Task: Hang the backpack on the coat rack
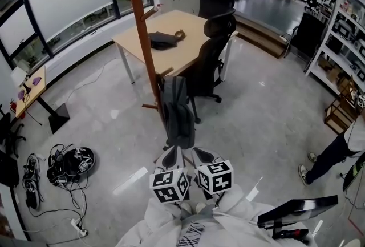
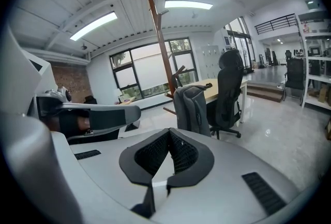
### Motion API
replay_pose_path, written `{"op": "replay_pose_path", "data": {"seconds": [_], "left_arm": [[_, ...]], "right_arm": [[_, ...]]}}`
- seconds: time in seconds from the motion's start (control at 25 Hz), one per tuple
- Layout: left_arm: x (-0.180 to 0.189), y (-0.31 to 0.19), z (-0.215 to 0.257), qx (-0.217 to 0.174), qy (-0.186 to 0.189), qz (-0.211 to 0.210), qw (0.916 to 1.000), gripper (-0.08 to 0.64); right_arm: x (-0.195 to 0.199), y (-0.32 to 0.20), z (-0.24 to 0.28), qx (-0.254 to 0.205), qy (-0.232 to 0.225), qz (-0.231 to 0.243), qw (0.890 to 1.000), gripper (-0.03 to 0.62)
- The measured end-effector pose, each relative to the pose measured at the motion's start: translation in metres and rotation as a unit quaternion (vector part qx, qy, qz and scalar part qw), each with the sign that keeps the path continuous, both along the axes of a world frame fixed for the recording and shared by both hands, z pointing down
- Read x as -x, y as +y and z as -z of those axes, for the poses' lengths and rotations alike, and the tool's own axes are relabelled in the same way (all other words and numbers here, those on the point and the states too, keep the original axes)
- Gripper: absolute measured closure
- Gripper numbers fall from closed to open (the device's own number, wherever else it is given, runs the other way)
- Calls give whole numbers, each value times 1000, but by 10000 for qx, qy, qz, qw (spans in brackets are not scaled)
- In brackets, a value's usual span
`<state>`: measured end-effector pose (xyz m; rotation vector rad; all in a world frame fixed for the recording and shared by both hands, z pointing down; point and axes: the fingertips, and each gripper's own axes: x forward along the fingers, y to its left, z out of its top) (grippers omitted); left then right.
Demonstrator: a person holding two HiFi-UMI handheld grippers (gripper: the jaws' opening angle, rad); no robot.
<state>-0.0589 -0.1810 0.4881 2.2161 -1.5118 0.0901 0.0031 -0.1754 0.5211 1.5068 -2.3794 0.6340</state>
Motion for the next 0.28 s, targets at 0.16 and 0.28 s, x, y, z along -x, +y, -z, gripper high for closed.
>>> {"op": "replay_pose_path", "data": {"seconds": [0.16,0.28], "left_arm": [[3,1,0,23,24,29,10000,558],[4,3,-1,70,54,25,10000,558]], "right_arm": [[-1,1,1,9,2,-40,10000,580],[-2,1,3,-35,32,-97,9999,581]]}}
